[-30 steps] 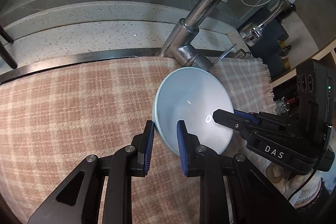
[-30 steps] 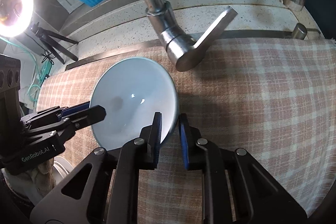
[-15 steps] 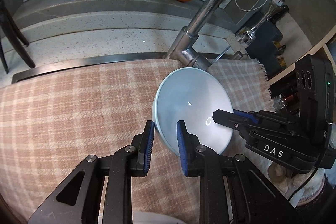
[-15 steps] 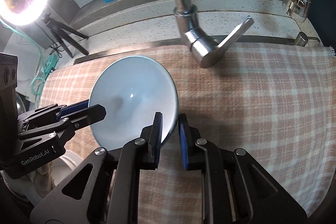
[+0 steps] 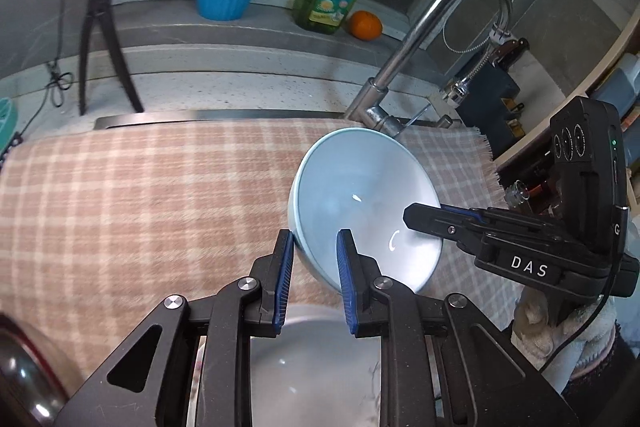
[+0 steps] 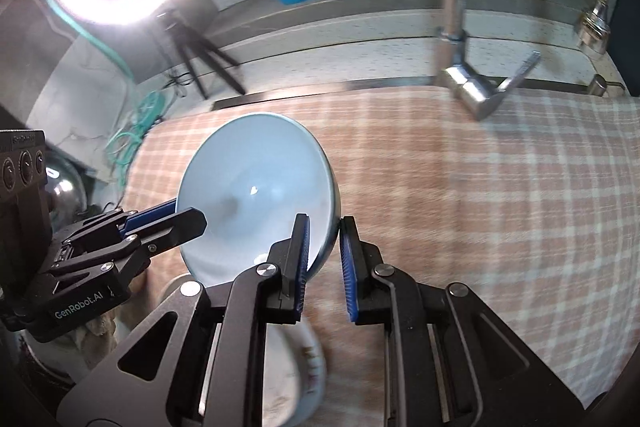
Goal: Organize plates and bowls
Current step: 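Lift the pale blue bowl and lower it into the red bowl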
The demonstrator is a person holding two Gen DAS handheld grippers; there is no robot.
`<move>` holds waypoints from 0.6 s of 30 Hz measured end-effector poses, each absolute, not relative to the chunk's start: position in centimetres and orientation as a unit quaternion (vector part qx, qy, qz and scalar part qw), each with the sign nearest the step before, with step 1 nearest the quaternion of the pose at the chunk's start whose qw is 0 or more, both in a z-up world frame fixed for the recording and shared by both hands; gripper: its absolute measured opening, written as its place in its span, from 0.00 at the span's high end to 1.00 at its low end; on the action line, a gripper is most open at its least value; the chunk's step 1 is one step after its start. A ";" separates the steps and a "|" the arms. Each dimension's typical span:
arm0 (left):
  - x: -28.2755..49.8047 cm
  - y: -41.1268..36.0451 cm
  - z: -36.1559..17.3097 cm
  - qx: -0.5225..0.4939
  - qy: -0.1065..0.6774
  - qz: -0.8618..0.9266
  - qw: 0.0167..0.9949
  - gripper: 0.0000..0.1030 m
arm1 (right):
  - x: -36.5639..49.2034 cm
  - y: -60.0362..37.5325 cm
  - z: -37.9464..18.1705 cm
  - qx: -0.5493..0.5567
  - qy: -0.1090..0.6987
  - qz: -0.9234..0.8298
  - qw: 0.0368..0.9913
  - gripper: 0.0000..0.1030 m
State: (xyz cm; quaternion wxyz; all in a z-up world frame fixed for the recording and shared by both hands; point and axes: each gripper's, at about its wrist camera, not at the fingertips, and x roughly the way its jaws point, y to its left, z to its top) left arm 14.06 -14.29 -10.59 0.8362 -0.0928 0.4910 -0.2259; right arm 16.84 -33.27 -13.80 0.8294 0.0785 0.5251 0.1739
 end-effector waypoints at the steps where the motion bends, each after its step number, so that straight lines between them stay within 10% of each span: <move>1: 13.7 -13.5 -10.4 -0.097 0.489 -0.223 0.838 0.81 | 16.5 -32.5 -13.5 0.077 0.524 0.179 0.829 0.85; 18: 6.8 -0.7 -9.0 -0.155 0.469 -0.164 0.854 0.81 | 11.6 -19.2 -11.9 0.042 0.520 0.264 0.811 0.85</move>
